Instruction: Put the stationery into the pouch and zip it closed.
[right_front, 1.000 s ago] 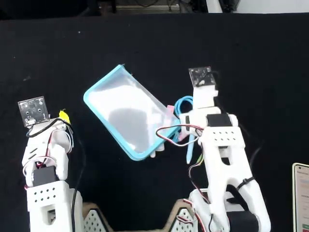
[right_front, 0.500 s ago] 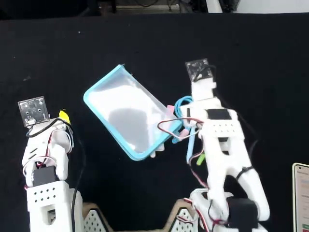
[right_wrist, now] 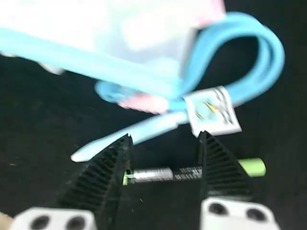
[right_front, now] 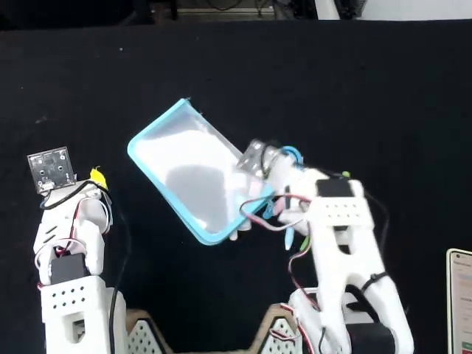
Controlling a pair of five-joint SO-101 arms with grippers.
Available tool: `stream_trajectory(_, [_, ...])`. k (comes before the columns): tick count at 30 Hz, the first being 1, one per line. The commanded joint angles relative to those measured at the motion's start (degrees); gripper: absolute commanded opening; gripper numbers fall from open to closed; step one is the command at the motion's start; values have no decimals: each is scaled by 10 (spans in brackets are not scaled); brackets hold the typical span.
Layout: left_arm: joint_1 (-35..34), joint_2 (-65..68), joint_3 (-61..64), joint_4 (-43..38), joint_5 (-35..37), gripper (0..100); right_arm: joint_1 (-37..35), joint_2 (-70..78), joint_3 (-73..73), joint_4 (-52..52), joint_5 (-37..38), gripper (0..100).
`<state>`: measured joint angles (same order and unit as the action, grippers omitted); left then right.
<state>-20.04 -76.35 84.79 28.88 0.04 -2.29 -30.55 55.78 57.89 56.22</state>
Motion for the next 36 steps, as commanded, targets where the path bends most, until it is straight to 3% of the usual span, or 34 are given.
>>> stream_trajectory(1, [3, -8, -10, -2, 0, 120, -56, -22, 18, -30, -17, 218])
stream_trajectory(5, [2, -8, -10, -2, 0, 120, -105, -6, 26, -90, -82, 218])
stream_trajectory(12, [2, -8, -10, -2, 0, 120, -217, 0, 16, -97, -171, 222])
stream_trajectory(19, [2, -8, -10, -2, 0, 120, -130, 0, -35, -66, -240, 224])
stream_trajectory(22, [2, -8, -10, -2, 0, 120, -94, 0, -61, 3, -200, 224])
stream_trajectory(27, [4, -8, -10, -2, 0, 120, -83, 1, -69, 100, -40, 223])
stream_trajectory(31, [2, -8, -10, -2, 0, 120, -81, 1, -15, 38, 33, 223])
stream_trajectory(36, [2, -8, -10, -2, 0, 120, -83, 4, 70, -106, 42, 223])
